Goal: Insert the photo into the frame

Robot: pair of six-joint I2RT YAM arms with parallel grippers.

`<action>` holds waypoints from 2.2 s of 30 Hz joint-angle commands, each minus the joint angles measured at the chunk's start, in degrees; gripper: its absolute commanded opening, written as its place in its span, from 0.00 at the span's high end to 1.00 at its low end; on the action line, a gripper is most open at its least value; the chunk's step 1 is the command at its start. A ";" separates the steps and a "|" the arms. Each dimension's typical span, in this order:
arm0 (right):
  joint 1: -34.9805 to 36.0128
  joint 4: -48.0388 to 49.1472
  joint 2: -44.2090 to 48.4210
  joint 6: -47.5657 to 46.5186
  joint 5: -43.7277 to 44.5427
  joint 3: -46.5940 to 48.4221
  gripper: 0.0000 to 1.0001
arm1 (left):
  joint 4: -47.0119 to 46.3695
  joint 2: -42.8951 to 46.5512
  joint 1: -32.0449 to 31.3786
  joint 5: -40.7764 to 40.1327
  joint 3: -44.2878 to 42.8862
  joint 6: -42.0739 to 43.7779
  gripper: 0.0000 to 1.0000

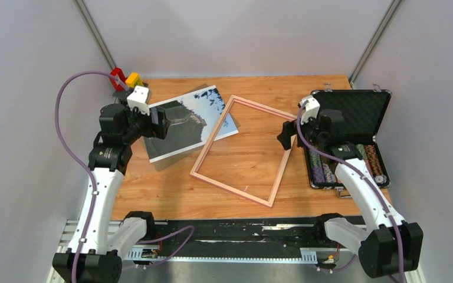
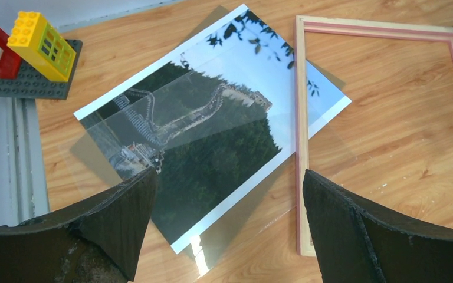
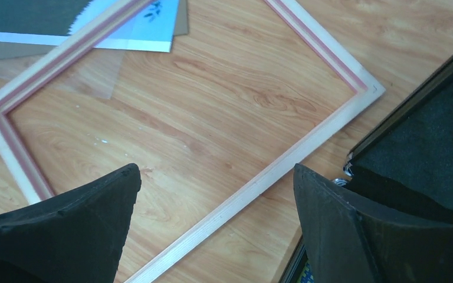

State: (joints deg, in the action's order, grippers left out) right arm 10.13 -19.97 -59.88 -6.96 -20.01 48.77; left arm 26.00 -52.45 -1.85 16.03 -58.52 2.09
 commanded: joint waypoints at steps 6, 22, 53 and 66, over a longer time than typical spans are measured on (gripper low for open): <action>0.46 4.61 -6.46 6.38 10.05 -2.82 0.04 | -5.66 -4.55 -0.04 2.14 1.32 1.35 0.00; 0.58 2.58 -23.07 10.05 14.39 -0.83 0.14 | -12.68 -8.40 -4.88 1.24 6.07 2.78 0.00; -2.04 -4.45 -39.60 -1.36 24.18 15.83 0.86 | -13.75 -6.05 -5.27 0.00 8.15 3.09 0.00; -1.68 -6.33 -35.70 0.88 17.06 18.63 0.12 | -13.27 -10.78 -5.27 -11.52 6.28 5.06 0.00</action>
State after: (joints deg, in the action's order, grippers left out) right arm 9.50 -26.48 -100.07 -7.46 -0.60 63.99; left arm 13.74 -61.23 -6.79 11.62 -50.30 5.15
